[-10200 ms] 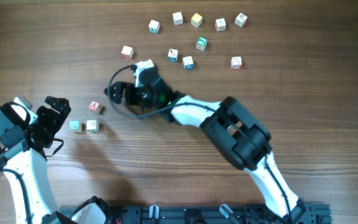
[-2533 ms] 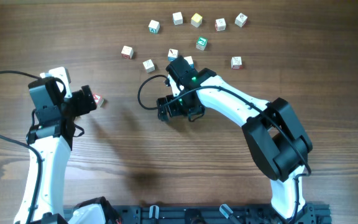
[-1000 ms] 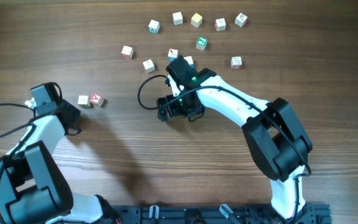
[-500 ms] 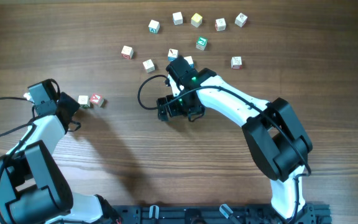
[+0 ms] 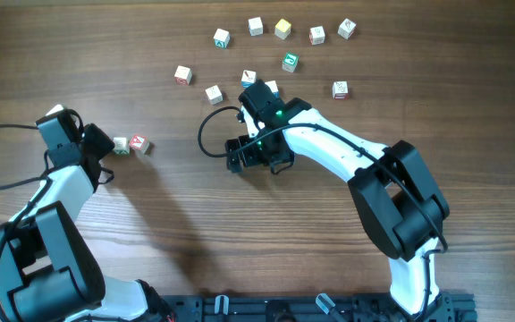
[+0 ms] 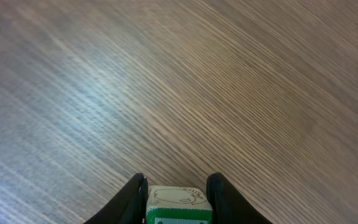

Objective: Form a horizontal line

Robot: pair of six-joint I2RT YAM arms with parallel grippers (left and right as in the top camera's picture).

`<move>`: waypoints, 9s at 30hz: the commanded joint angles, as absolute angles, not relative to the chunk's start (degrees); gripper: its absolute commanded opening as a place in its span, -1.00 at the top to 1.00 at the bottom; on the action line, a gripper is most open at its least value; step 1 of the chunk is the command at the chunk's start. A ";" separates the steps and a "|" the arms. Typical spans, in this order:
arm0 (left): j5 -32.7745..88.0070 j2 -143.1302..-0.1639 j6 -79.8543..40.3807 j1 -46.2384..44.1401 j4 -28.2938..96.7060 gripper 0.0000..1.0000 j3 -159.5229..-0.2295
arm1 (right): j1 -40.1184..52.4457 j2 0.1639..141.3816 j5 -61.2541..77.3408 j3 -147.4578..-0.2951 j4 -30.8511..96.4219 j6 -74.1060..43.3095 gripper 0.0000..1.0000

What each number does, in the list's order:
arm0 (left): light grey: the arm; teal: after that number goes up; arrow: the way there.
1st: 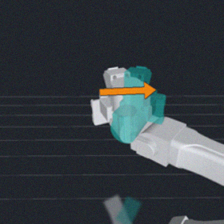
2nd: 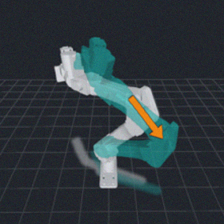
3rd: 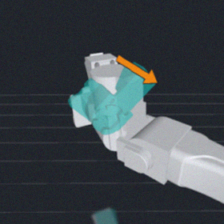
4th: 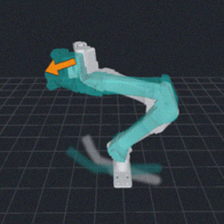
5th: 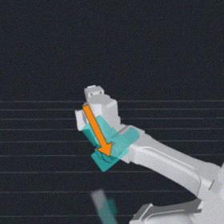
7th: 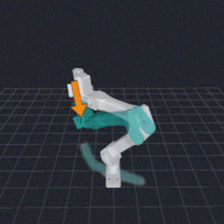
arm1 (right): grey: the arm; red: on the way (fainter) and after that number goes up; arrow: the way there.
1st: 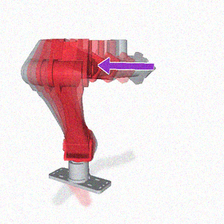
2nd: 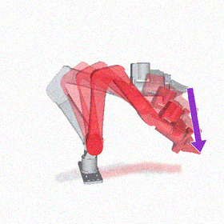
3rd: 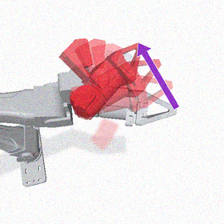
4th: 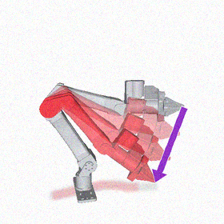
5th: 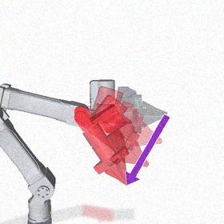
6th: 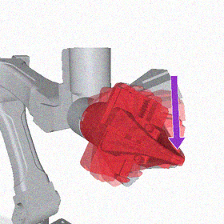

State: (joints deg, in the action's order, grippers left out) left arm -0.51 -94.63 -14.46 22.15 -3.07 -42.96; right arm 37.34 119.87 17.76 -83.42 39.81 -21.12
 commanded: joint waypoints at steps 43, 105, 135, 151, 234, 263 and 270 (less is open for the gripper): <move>-3.40 -96.49 -15.53 23.77 -11.31 0.92 -42.87 | 37.26 120.18 15.79 -83.13 38.98 -21.04 -0.99; 31.99 -57.89 -15.97 29.34 26.83 -0.99 -48.69 | 20.91 121.64 5.67 -108.86 37.98 -13.98 -0.99; 25.61 -57.25 -13.69 29.69 34.50 -1.00 -48.69 | 22.13 139.96 -1.87 -108.86 20.71 -32.60 0.40; 22.24 -45.47 -20.73 47.59 34.59 -1.00 -48.69 | 26.41 128.03 29.95 -108.71 29.04 -32.75 0.62; 19.42 -69.56 -22.79 45.36 40.12 -1.00 -48.66 | 48.45 134.28 12.97 -96.73 4.10 -47.24 -0.17; 19.42 -69.56 -22.81 45.36 40.23 -1.00 -48.66 | 27.57 120.27 3.27 -96.73 18.22 -25.26 -0.78; 19.42 -69.56 -22.79 45.36 41.23 -1.00 -48.66 | 30.30 127.44 4.23 -96.73 10.74 -27.07 -0.79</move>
